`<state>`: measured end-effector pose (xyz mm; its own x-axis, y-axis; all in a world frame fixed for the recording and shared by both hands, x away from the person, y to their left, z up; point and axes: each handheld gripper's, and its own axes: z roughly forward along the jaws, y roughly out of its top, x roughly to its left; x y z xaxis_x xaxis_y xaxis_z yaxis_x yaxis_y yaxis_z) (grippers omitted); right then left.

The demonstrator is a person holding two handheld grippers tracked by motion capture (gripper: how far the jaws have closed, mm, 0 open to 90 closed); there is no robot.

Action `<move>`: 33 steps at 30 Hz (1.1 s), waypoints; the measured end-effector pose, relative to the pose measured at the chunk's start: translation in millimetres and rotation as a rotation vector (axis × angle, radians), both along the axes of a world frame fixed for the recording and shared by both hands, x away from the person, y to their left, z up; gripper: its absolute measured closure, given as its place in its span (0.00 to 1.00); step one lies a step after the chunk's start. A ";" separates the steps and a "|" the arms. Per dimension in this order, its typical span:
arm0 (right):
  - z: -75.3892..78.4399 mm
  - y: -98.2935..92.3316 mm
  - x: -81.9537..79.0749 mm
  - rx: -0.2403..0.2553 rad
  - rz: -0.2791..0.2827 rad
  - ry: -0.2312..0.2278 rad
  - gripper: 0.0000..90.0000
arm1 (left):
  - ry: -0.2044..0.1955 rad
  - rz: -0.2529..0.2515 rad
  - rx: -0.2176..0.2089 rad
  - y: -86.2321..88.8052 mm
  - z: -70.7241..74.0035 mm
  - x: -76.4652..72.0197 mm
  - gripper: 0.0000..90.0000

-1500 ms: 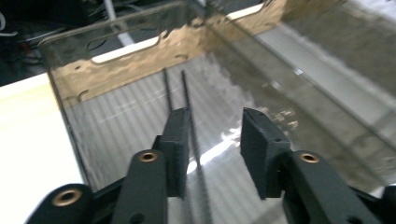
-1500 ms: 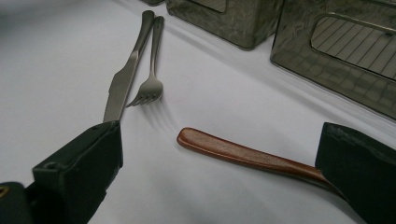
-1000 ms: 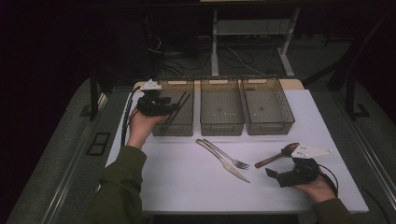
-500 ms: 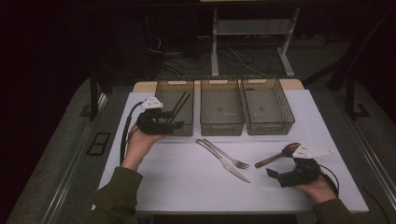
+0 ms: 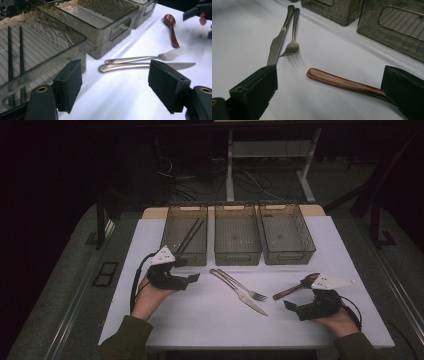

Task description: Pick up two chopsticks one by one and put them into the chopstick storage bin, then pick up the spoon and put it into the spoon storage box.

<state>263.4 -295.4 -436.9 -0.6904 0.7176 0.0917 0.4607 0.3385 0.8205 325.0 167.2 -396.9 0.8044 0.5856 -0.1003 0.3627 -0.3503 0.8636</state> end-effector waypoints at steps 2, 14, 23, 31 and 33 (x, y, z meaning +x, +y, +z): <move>-0.3 -0.4 -0.9 -0.001 0.002 0.001 0.00 | 0.006 -0.008 0.000 0.5 -3.5 -5.2 0.24; 0.8 -2.1 -3.4 0.001 -0.003 -0.004 0.00 | 0.004 -0.048 0.015 2.0 -20.5 -29.8 0.15; 1.7 -2.8 -3.8 0.000 -0.004 -0.006 0.00 | 0.001 -0.048 0.022 3.4 -32.1 -44.8 0.00; 5.6 -5.0 4.6 -0.008 -0.012 0.009 0.10 | 0.027 -0.048 0.033 2.7 -35.8 -45.1 0.00; 8.4 -6.5 7.5 -0.012 -0.016 0.016 0.18 | 0.034 -0.051 0.027 1.4 -35.9 -44.6 0.00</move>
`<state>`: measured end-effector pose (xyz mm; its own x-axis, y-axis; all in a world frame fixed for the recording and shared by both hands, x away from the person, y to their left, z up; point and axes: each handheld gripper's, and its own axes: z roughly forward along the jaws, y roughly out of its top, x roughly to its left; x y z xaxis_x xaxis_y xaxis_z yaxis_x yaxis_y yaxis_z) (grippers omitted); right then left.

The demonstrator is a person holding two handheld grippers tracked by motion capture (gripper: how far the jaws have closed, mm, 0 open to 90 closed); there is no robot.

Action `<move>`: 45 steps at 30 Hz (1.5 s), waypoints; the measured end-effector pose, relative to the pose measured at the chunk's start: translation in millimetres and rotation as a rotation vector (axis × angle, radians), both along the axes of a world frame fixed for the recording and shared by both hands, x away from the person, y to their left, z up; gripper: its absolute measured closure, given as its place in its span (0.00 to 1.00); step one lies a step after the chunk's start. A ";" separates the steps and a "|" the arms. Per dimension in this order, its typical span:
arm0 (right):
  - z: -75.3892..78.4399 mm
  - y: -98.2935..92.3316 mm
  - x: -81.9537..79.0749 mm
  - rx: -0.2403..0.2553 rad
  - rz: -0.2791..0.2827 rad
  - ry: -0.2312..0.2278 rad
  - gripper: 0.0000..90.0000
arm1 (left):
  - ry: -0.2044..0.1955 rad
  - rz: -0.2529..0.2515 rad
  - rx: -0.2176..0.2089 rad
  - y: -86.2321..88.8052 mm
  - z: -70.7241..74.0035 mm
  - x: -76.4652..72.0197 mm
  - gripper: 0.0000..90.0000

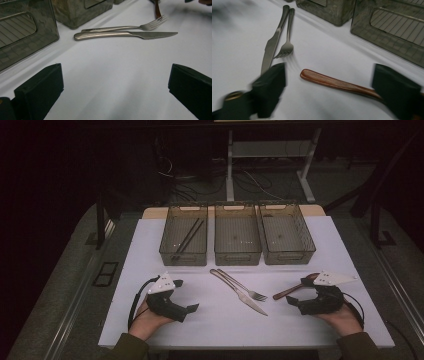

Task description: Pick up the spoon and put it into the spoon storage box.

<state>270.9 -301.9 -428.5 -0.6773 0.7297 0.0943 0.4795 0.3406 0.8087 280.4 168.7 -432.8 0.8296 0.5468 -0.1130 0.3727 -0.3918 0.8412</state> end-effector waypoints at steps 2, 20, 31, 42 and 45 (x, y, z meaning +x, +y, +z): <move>1.7 -1.9 5.0 0.005 -0.018 0.022 0.24 | -0.001 -0.006 -0.003 -1.6 -0.6 0.4 0.00; 4.1 -34.5 64.0 -0.081 -0.158 0.109 0.92 | 0.006 -0.025 0.021 -3.8 -5.5 -0.3 0.00; -8.1 -45.6 86.1 -0.150 -0.214 0.171 0.99 | 0.007 -0.036 0.015 -4.4 -5.7 -0.9 0.00; -14.1 -42.3 87.2 -0.213 -0.216 0.197 0.99 | 0.009 -0.043 0.016 -3.9 -6.4 -1.2 0.00; -14.1 -42.6 86.4 -0.214 -0.214 0.201 0.99 | 0.013 -0.041 0.014 -3.7 -6.7 -1.0 0.00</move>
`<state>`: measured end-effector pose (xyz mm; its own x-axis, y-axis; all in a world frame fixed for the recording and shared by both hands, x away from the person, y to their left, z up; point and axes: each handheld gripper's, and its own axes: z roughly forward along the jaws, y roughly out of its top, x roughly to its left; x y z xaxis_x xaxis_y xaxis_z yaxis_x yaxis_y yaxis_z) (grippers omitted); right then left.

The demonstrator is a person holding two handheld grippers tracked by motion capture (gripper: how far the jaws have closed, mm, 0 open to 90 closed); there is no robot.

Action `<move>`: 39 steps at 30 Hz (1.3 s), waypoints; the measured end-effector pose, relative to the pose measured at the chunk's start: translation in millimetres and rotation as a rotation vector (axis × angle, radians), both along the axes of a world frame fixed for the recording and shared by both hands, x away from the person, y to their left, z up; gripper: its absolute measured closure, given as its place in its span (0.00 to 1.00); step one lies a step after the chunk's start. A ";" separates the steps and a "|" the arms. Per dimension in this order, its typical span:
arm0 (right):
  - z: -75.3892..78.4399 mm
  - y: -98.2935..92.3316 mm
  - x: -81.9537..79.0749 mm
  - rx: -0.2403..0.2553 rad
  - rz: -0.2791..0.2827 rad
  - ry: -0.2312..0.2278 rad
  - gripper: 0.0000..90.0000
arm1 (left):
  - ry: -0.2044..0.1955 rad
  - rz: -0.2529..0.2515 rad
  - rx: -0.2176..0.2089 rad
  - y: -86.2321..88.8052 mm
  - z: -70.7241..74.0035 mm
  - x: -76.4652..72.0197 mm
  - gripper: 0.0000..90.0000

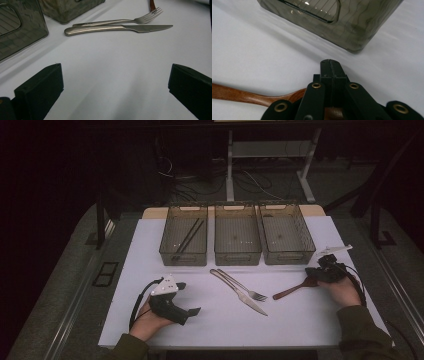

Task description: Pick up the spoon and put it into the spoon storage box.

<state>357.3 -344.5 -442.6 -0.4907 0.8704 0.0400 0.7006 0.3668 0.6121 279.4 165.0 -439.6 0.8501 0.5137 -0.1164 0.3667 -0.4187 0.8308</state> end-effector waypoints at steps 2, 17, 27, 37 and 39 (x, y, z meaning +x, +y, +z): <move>-0.5 -1.3 -1.9 -0.011 0.007 0.010 0.99 | 0.000 -0.001 0.000 -0.1 -0.2 0.1 0.00; 3.7 -8.6 -22.0 -0.005 0.032 0.032 0.99 | 0.001 -0.004 -0.006 0.3 -0.4 -0.3 0.00; 7.0 -9.3 -44.8 0.002 0.043 0.041 0.99 | 0.002 -0.015 -0.010 1.6 -0.1 -0.2 0.00; 12.3 -11.7 -50.9 0.066 0.037 0.012 0.92 | 0.000 -0.007 -0.047 3.4 -0.4 2.6 0.00; 14.6 -13.1 -52.2 0.085 0.037 0.003 0.88 | 0.003 -0.004 -0.050 4.5 -0.5 2.8 0.00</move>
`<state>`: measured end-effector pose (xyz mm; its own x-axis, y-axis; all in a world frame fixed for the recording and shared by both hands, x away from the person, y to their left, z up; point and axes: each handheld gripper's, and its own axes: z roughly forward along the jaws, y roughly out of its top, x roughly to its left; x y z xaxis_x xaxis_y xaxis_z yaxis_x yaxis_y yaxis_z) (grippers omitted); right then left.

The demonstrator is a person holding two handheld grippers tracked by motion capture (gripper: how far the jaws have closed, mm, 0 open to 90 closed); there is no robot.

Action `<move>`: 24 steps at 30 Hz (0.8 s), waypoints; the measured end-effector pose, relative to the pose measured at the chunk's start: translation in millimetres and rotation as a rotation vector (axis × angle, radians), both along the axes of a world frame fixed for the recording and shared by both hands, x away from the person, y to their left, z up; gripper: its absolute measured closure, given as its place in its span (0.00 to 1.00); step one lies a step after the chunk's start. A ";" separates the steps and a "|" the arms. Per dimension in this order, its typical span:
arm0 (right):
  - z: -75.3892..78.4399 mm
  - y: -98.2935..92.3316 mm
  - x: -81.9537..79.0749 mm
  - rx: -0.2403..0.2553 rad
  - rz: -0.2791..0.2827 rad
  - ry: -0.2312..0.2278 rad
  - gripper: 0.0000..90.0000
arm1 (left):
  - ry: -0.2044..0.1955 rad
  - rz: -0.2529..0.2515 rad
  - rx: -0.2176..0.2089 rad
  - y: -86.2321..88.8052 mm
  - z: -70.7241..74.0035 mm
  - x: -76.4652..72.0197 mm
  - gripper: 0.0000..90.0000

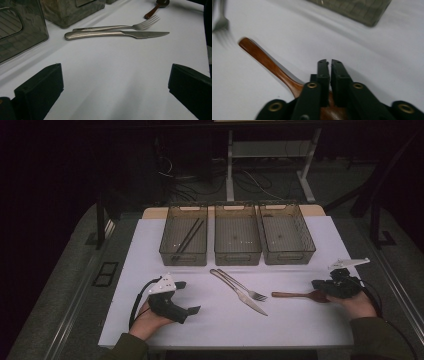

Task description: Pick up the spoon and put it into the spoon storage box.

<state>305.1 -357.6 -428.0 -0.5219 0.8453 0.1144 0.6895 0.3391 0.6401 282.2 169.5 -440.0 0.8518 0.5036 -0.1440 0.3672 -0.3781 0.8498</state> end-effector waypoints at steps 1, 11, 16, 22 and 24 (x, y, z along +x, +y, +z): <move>2.2 -1.3 -1.4 0.011 0.002 -0.011 0.82 | 0.000 0.002 -0.004 0.3 -0.1 -0.1 0.00; 2.2 -19.3 -18.3 0.049 0.021 -0.074 0.51 | 0.006 -0.001 -0.003 -0.4 -0.4 -0.8 0.00; -5.0 -25.3 -21.2 0.043 0.040 -0.045 0.48 | 0.008 -0.004 0.002 -0.6 -1.2 -0.6 0.00; -10.3 -26.4 -23.1 0.017 0.053 -0.027 0.44 | 0.012 0.000 0.000 -0.8 -1.5 -1.0 0.00; -11.9 -26.8 -22.8 0.007 0.054 -0.026 0.44 | 0.012 0.000 0.000 -0.8 -1.6 -0.9 0.00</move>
